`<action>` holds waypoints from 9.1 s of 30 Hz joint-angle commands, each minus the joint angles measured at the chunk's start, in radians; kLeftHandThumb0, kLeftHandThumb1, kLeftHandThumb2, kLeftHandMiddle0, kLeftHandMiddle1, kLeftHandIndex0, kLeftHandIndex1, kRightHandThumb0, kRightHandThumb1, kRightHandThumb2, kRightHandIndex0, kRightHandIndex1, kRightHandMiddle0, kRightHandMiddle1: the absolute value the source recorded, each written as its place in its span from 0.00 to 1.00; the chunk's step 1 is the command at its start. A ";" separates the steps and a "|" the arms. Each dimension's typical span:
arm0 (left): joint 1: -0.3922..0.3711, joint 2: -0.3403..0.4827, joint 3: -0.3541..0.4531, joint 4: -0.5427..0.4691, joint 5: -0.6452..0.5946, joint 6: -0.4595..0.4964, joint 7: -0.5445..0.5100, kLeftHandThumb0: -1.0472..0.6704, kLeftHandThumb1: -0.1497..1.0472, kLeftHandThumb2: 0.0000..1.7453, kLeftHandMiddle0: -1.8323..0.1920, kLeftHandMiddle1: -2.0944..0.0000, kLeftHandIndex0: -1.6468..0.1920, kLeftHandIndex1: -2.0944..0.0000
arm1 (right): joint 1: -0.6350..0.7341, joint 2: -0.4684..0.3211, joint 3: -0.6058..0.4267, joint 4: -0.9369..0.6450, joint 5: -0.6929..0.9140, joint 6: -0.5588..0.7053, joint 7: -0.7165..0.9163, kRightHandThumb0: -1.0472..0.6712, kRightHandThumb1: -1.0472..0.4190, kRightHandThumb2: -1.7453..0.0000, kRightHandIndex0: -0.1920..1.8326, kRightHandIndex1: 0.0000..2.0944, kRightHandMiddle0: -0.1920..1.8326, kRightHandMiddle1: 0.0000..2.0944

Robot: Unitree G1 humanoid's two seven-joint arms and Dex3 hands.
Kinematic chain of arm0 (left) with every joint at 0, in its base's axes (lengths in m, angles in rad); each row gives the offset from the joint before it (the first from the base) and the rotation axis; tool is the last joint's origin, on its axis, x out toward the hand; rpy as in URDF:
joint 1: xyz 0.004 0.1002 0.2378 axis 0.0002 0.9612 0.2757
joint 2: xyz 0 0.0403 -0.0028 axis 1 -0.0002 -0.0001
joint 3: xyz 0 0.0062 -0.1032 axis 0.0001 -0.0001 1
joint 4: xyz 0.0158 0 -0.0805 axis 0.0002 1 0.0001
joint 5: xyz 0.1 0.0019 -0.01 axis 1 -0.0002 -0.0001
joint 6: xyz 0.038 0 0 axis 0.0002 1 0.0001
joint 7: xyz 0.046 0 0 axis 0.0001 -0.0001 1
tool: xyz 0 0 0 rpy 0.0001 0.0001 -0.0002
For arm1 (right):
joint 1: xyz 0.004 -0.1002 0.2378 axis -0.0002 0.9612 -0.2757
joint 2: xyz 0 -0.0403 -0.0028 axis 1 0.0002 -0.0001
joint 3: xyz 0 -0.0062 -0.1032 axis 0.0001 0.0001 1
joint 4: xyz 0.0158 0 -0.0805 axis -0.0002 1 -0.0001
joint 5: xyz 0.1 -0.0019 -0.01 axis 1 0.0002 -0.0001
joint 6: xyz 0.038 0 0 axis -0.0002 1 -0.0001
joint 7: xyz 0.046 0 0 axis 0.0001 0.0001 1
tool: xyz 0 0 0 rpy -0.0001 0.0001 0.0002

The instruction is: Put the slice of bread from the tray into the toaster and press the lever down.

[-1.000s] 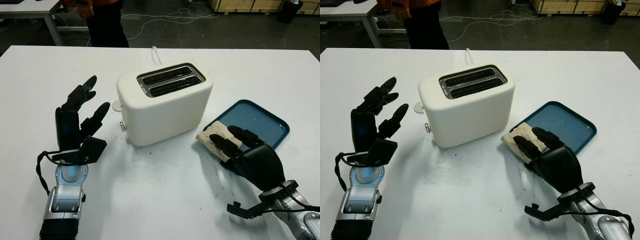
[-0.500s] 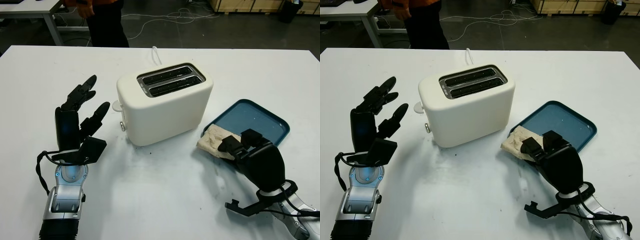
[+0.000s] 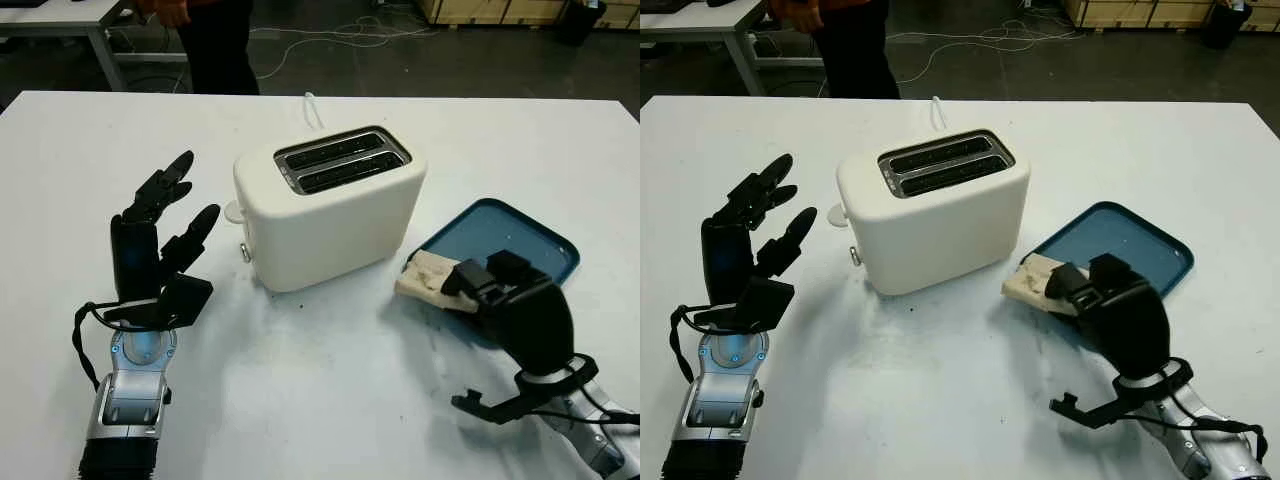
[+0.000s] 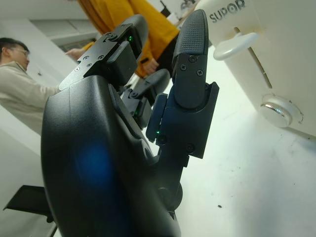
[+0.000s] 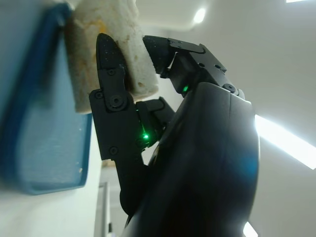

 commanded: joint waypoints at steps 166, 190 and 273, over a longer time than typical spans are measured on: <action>0.024 -0.029 0.004 -0.006 -0.003 -0.005 0.007 0.27 0.89 0.14 0.62 0.75 0.53 1.00 | -0.901 0.150 0.052 0.194 0.731 0.262 1.442 0.40 0.26 1.00 0.09 0.50 0.35 0.06; 0.014 0.105 0.033 -0.066 0.075 0.012 -0.037 0.27 0.89 0.13 0.60 0.77 0.52 0.99 | -0.612 0.051 0.054 0.189 0.002 -0.214 0.144 0.45 0.17 0.99 0.55 0.16 0.61 0.01; -0.218 0.572 -0.117 0.055 0.238 -0.240 -0.418 0.42 0.89 0.14 0.62 0.33 0.40 0.84 | -0.195 0.486 -0.353 -0.320 1.216 0.413 0.840 0.43 0.09 0.88 0.49 0.27 0.55 0.00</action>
